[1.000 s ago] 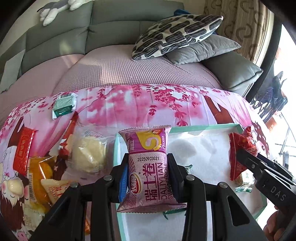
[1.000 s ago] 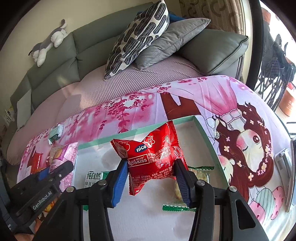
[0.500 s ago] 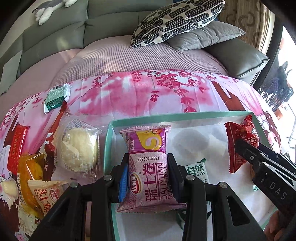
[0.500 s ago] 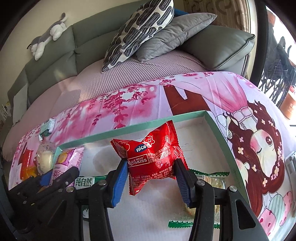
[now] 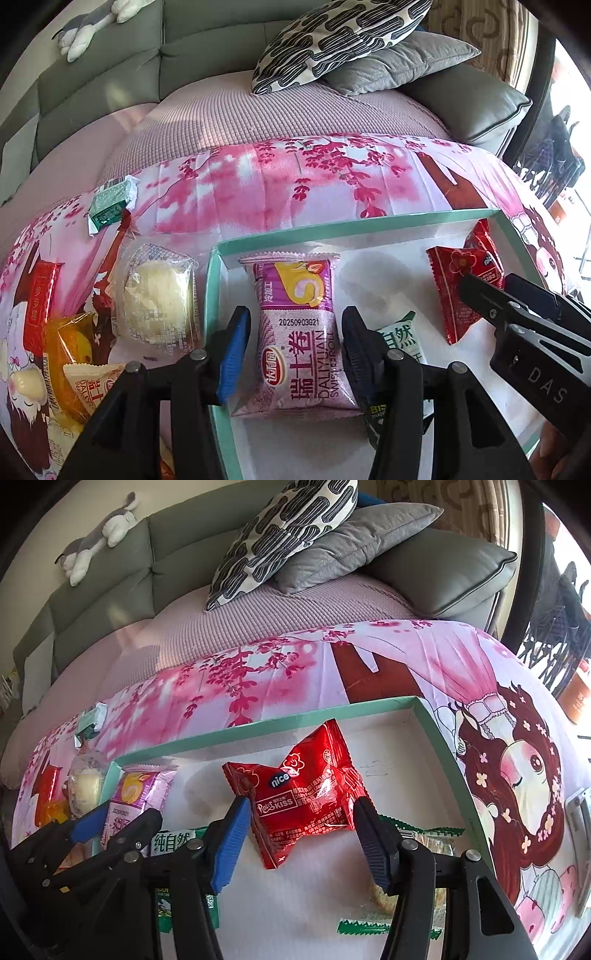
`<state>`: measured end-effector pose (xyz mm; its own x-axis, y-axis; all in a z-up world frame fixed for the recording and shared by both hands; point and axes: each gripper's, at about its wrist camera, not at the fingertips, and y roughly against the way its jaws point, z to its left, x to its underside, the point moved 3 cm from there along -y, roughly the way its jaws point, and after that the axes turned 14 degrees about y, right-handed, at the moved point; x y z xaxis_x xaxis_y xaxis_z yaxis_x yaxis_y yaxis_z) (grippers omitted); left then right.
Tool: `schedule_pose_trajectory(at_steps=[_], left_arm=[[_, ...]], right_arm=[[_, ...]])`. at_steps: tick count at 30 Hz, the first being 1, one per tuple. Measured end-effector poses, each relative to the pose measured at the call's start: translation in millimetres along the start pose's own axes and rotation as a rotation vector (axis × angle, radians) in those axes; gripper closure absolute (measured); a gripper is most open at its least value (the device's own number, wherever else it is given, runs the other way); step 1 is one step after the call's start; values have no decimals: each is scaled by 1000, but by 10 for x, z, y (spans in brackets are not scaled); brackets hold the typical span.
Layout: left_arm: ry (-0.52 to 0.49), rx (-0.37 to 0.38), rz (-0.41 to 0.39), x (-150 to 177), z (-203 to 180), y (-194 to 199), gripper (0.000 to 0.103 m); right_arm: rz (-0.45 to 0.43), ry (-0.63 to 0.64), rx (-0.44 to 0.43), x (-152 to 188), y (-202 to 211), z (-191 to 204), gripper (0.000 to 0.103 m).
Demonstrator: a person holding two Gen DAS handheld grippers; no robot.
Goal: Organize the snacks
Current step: 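Lower both packs into the tray and open both tools, then move both tools back toward the remaining snack pile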
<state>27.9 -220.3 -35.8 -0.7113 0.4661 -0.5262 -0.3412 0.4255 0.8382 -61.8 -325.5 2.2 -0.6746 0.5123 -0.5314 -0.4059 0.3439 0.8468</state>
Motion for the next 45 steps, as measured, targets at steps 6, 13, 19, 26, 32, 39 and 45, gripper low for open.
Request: schedule_pose_trajectory(at_steps=[6, 13, 19, 26, 32, 39, 45], left_arm=[[-8, -2, -17, -44, -23, 150, 29], [0, -12, -26, -88, 21, 303, 23], [26, -29, -46, -112, 131, 402, 22], [73, -48, -67, -137, 288, 448, 5], [141, -78, -62, -149, 487, 496, 5], [210, -129, -20, -97, 817, 603, 5], [251, -175, -4, -16, 1136, 721, 5]], right_arm=[[-23, 9, 8, -53, 161, 3, 29], [-38, -2, 21, -70, 317, -50, 19], [-23, 5, 40, -48, 350, -88, 11], [-4, 6, 39, -11, 339, -94, 6], [-4, 26, 35, 7, 337, -42, 0], [1, 79, 16, 39, 353, 191, 0], [17, 115, -47, 104, 369, 501, 0]])
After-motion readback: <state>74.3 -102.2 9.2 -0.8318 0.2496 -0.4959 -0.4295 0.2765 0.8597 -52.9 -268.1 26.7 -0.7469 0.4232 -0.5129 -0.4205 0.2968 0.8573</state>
